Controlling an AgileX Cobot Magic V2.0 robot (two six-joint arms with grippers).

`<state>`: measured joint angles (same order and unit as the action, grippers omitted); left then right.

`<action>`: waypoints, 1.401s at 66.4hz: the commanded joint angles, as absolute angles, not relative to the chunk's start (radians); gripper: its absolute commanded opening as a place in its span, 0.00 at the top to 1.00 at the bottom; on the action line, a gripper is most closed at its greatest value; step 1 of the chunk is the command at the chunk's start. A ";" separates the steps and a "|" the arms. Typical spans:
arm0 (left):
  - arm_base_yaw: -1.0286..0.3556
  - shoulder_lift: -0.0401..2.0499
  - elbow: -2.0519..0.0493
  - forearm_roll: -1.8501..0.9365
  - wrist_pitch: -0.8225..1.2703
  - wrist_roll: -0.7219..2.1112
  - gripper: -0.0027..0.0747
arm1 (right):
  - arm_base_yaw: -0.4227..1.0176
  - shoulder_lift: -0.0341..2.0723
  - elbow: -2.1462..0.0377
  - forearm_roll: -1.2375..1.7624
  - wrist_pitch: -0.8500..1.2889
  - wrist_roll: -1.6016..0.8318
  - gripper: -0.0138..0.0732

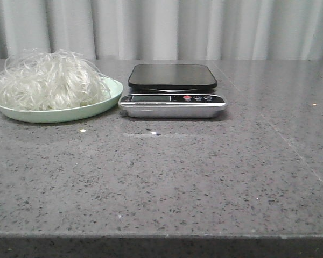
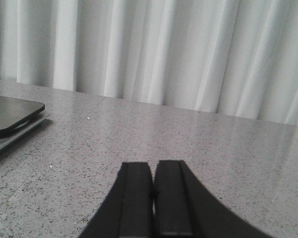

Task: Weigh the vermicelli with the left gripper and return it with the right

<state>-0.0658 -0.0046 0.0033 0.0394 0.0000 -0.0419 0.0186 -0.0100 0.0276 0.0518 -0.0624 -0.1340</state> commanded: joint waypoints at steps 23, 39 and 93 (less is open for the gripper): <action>-0.075 0.111 -0.383 0.026 0.034 -0.054 0.80 | 0.014 -0.027 0.020 0.039 -0.145 -0.139 0.65; -0.075 0.301 -0.572 -0.018 0.264 -0.054 0.80 | 0.014 -0.027 0.020 0.039 -0.145 -0.139 0.65; -0.328 0.934 -0.959 -0.060 0.440 -0.049 0.14 | 0.014 -0.027 0.020 0.039 -0.145 -0.139 0.65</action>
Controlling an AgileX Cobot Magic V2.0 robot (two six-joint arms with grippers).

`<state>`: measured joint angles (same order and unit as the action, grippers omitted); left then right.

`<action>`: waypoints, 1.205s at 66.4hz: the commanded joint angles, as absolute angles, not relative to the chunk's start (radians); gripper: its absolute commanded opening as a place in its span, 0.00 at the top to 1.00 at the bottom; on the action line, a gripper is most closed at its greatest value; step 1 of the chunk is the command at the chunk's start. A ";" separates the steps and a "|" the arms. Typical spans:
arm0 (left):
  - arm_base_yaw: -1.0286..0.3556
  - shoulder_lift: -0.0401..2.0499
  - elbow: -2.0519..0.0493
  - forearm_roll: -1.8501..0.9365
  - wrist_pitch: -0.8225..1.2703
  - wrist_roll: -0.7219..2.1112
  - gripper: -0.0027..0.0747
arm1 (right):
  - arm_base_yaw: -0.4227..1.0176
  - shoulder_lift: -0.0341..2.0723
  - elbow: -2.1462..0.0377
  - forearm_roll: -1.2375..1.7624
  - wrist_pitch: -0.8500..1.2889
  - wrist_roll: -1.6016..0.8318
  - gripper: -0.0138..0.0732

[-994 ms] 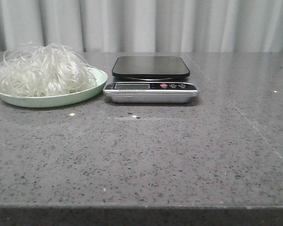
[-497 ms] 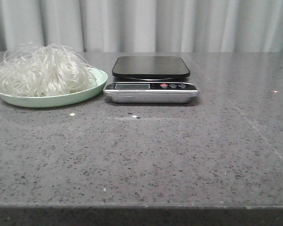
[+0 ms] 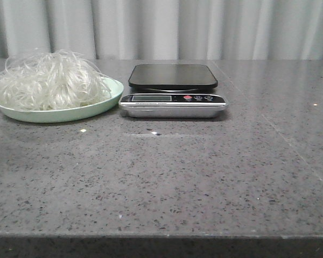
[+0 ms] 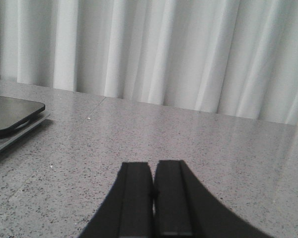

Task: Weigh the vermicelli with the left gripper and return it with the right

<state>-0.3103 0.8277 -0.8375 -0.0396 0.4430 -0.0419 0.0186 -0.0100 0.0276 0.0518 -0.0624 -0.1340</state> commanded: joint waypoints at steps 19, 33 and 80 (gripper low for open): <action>-0.330 1.277 -1.277 -0.063 0.718 -0.049 0.14 | 0.014 -0.027 0.020 0.039 -0.145 -0.139 0.65; -0.330 1.505 -1.466 -0.070 0.864 -0.049 0.14 | 0.014 -0.027 0.020 0.039 -0.145 -0.139 0.65; -0.330 1.852 -1.648 -0.107 1.251 0.009 0.65 | 0.014 -0.027 0.020 0.039 -0.145 -0.139 0.65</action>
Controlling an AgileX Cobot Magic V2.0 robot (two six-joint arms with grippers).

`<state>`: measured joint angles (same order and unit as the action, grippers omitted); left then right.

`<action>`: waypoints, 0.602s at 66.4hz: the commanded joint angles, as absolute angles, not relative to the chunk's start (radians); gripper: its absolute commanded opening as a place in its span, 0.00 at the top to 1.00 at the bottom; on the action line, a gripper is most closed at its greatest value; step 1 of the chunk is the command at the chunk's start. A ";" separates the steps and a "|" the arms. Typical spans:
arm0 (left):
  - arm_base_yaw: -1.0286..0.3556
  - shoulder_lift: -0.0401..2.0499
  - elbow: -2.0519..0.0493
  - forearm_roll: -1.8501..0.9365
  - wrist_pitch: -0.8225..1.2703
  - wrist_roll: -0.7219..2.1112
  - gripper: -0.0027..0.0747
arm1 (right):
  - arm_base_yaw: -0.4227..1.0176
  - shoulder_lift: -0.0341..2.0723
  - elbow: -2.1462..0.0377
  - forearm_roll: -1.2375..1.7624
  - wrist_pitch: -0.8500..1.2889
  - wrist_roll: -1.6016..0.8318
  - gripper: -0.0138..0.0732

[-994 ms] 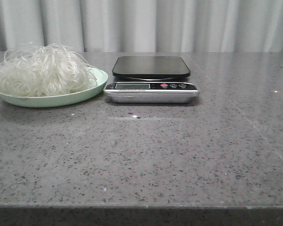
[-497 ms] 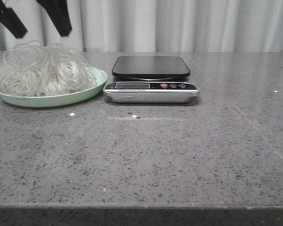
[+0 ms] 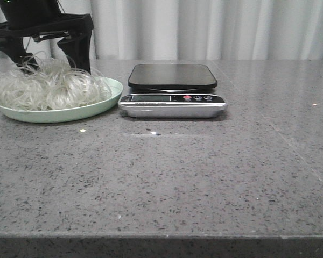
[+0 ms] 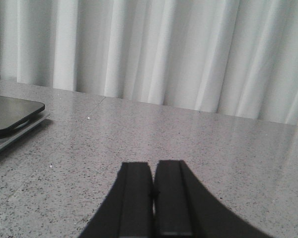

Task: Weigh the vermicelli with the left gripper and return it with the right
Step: 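Lower the left gripper onto the vermicelli pile and close it, then lift the vermicelli with the left gripper and carry it over the scale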

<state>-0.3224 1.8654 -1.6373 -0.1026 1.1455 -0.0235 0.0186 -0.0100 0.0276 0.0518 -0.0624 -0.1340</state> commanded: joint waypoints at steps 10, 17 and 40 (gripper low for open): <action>-0.330 1.846 -1.717 -0.132 1.263 0.023 0.76 | 0.014 -0.027 0.020 0.039 -0.145 -0.139 0.65; -0.330 1.832 -1.785 -0.182 1.261 0.029 0.81 | 0.014 -0.027 0.020 0.039 -0.145 -0.139 0.65; -0.386 1.821 -2.053 -0.365 1.144 0.031 0.80 | 0.014 -0.027 0.020 0.039 -0.145 -0.139 0.65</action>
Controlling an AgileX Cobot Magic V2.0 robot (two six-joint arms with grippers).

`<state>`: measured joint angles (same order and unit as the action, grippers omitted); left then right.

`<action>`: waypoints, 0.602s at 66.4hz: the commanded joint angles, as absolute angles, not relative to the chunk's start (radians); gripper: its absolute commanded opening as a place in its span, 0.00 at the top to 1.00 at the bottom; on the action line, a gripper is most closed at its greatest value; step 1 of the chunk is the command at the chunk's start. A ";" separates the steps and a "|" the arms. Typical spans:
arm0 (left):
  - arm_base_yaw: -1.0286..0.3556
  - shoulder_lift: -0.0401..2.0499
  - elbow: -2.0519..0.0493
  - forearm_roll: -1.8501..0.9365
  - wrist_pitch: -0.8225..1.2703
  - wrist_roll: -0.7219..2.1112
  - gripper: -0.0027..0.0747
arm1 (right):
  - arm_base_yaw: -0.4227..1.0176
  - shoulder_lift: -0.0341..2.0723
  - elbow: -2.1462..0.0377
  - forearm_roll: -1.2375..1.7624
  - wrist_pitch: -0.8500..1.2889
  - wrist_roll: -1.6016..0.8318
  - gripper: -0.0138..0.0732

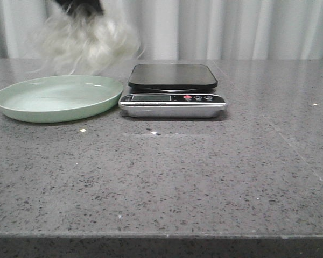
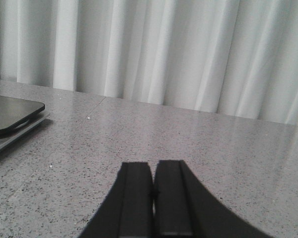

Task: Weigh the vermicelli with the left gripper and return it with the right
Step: 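Lift the vermicelli with the left gripper and carry it over the scale, then lower the vermicelli onto the scale and open the left gripper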

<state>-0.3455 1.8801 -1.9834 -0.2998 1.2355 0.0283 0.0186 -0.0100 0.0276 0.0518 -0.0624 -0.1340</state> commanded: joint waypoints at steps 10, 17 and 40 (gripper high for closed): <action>-0.473 1.854 -2.053 -0.365 1.017 0.031 0.80 | 0.014 -0.027 0.020 0.039 -0.145 -0.139 0.65; -0.520 1.907 -2.053 -0.361 0.956 0.031 0.80 | 0.014 -0.027 0.020 0.039 -0.145 -0.139 0.65; -0.536 2.001 -2.059 -0.346 0.952 0.031 0.42 | 0.014 -0.027 0.020 0.039 -0.145 -0.139 0.65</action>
<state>-0.5357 2.0603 -2.0238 -0.3311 0.9858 0.0296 0.0186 -0.0100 0.0276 0.0518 -0.0624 -0.1340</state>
